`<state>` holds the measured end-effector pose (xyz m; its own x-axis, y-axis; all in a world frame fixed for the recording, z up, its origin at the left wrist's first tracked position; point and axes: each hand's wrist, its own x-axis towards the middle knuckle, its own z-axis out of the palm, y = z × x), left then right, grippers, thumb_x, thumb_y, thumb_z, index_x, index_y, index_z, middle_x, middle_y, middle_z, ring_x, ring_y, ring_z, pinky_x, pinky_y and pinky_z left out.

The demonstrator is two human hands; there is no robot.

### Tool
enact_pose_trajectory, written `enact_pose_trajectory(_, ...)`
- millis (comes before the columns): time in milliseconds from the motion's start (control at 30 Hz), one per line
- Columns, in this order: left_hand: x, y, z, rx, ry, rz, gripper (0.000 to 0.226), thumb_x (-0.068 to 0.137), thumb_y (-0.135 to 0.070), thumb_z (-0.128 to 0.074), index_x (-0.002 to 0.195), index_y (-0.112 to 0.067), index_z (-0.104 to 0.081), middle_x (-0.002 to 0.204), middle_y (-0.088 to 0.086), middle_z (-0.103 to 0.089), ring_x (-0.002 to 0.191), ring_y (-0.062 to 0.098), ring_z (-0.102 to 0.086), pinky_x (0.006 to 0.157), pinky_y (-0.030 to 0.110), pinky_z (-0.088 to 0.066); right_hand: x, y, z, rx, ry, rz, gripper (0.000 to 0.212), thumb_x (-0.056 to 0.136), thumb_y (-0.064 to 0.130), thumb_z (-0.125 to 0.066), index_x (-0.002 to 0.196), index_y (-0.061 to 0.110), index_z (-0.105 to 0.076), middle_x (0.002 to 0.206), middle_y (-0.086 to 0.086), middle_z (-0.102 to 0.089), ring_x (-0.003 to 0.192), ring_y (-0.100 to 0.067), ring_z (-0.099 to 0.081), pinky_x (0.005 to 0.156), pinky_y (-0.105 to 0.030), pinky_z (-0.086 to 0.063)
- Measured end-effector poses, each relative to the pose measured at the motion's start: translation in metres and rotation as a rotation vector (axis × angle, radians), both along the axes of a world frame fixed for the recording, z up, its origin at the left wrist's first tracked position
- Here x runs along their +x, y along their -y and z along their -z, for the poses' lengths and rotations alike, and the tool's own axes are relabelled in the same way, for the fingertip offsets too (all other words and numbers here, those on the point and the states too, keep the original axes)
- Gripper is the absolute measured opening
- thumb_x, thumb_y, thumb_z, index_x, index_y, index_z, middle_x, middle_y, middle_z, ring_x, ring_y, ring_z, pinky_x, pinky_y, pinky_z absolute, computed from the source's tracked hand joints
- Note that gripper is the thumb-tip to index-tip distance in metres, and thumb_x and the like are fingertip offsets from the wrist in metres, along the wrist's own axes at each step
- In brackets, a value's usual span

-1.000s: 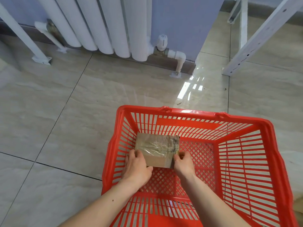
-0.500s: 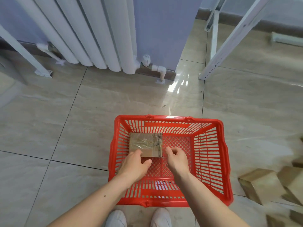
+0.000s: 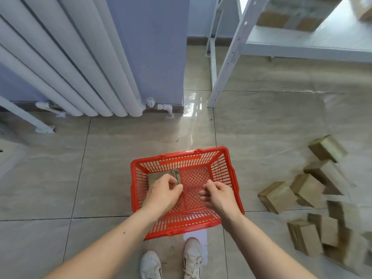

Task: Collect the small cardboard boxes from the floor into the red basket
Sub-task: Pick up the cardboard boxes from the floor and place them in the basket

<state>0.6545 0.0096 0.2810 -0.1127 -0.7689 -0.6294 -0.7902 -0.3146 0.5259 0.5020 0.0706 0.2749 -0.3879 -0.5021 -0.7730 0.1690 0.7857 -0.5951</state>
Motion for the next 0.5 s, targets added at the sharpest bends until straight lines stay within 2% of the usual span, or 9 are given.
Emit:
enact_pose_trajectory(200, -0.04, -0.012, -0.032, -0.025, -0.055, 0.091, 0.02, 0.088, -0.037, -0.061, 0.103, -0.024, -0.064, 0.1, -0.007, -0.067, 0.098, 0.014, -0.062, 0.09, 0.033, -0.049, -0.028, -0.03, -0.041, -0.038, 0.001, 0.132, 0.03, 0.103, 0.027, -0.048, 0.084, 0.01, -0.063, 0.073, -0.005, -0.067, 0.062, -0.015, -0.061, 0.05, -0.021, -0.044)
enact_pose_trajectory(400, -0.091, -0.042, -0.051, -0.027, -0.096, 0.191, 0.018, 0.088, -0.039, -0.06, 0.099, -0.025, -0.063, 0.095, -0.006, -0.069, 0.092, 0.013, -0.065, 0.088, 0.036, -0.053, -0.065, -0.071, -0.065, -0.05, 0.011, 0.253, 0.031, 0.104, 0.026, -0.045, 0.093, 0.003, -0.064, 0.078, -0.007, -0.066, 0.064, -0.015, -0.06, 0.056, -0.024, -0.047)
enact_pose_trajectory(500, -0.123, -0.062, -0.056, -0.026, -0.096, 0.256, 0.018, 0.087, -0.037, -0.06, 0.099, -0.024, -0.064, 0.094, -0.006, -0.069, 0.093, 0.013, -0.065, 0.088, 0.035, -0.053, -0.091, -0.096, -0.075, -0.048, 0.01, 0.315, 0.028, 0.104, 0.024, -0.045, 0.088, 0.007, -0.061, 0.079, -0.009, -0.065, 0.064, -0.016, -0.059, 0.052, -0.02, -0.045)
